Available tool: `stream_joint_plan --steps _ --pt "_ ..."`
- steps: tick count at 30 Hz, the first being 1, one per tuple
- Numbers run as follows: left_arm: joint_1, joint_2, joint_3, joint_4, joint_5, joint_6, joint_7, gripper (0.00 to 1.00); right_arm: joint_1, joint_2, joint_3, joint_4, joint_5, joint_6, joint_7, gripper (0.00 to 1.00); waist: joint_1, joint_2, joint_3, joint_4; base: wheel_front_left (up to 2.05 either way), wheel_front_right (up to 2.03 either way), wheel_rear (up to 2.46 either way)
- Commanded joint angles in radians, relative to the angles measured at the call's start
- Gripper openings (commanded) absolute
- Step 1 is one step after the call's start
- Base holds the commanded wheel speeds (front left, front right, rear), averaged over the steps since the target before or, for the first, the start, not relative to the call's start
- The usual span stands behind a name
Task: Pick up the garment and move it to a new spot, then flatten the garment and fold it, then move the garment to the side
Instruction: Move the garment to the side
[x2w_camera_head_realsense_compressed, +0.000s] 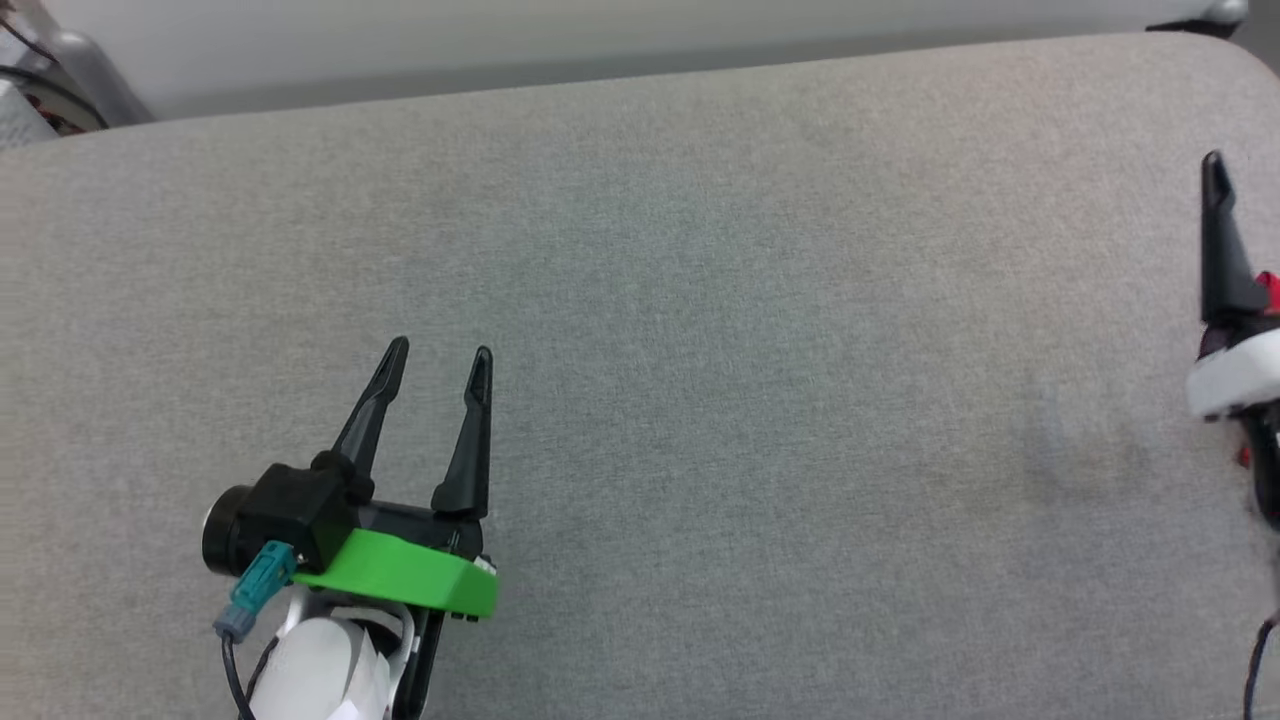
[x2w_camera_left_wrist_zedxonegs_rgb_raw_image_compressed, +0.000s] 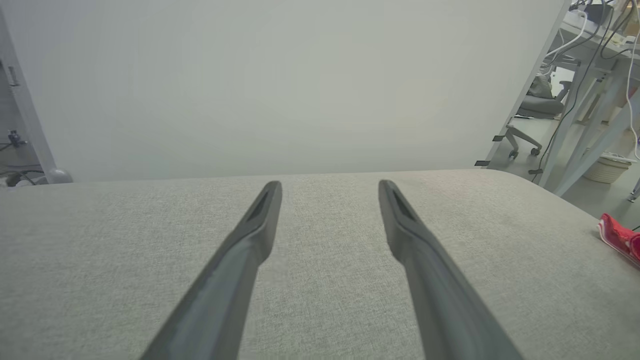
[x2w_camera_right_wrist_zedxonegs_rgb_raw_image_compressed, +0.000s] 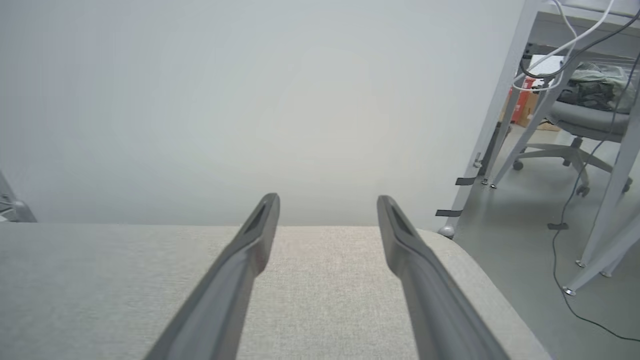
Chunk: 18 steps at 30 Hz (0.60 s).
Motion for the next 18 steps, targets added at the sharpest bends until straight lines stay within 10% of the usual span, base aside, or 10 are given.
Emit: stream_joint_plan --steps 1,18 --pt "0.019 -0.010 0.013 0.007 0.011 -0.004 -0.006 1.00 0.049 0.032 -0.005 -0.042 0.005 -0.001 0.002 1.00 0.0001 0.0120 -0.077 0.066 0.00 0.00 0.00" --pt "0.089 -0.073 0.100 0.093 0.115 -0.011 -0.006 1.00 0.384 0.265 0.056 -0.165 -0.113 -0.001 -0.077 1.00 0.0001 0.0120 -0.135 0.131 0.00 0.00 0.00"
